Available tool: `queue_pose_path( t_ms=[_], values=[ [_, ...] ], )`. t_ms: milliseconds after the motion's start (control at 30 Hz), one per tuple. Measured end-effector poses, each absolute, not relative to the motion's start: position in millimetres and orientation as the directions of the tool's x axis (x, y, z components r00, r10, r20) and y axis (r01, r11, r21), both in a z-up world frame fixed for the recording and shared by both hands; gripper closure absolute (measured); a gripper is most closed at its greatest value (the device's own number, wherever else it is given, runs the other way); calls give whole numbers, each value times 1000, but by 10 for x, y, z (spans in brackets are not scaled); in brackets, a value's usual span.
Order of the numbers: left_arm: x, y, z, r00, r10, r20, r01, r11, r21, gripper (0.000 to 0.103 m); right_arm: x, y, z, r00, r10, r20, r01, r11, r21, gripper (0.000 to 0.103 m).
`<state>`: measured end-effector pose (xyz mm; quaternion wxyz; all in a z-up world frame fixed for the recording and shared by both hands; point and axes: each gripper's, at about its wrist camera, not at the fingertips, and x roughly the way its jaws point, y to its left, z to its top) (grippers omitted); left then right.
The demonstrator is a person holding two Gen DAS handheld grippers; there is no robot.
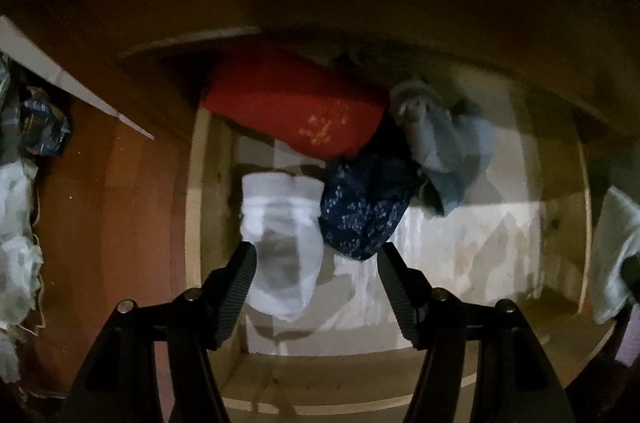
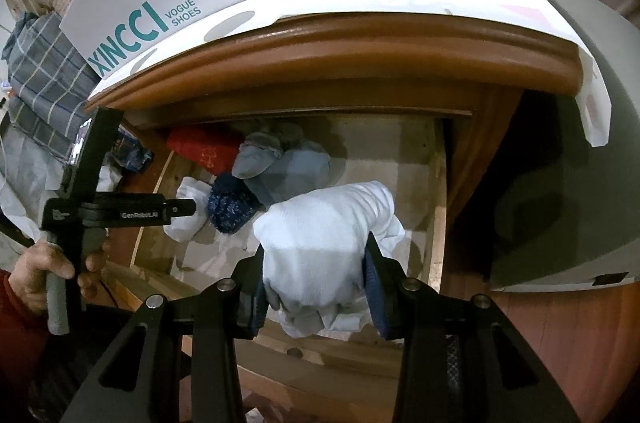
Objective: Take underwear out of drawer
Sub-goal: 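Hold the light blue cloth up with right gripper while left reaches toward white sock, then grasp the white sock with the left gripper and lift it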
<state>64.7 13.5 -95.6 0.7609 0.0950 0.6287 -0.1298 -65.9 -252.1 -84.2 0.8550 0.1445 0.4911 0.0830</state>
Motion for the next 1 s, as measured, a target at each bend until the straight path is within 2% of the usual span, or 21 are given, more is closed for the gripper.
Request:
queue_pose_path(
  t_ms=[233,500,700,800,1000],
  values=[
    [707,165,-1102,160,-62,-985,283,959,-15,39,-647,-2526,-844,500,280,-819,5,945,327,66],
    [848,215,-1298,42,-23,-999,249,968,-12,39,-627,-2570,-871,494,268,-827,31,945,325,66],
    [877,117,-1382,37,35,-999,283,958,44,39,-615,-2586,-891,488,262,-833,38,947,320,66],
    [874,104,-1401,62,74,-995,281,956,89,58,-606,-2588,-898,484,258,-836,41,948,316,66],
    [767,183,-1327,43,14,-999,277,961,26,65,-602,-2582,-901,483,254,-838,44,949,313,66]
  ],
)
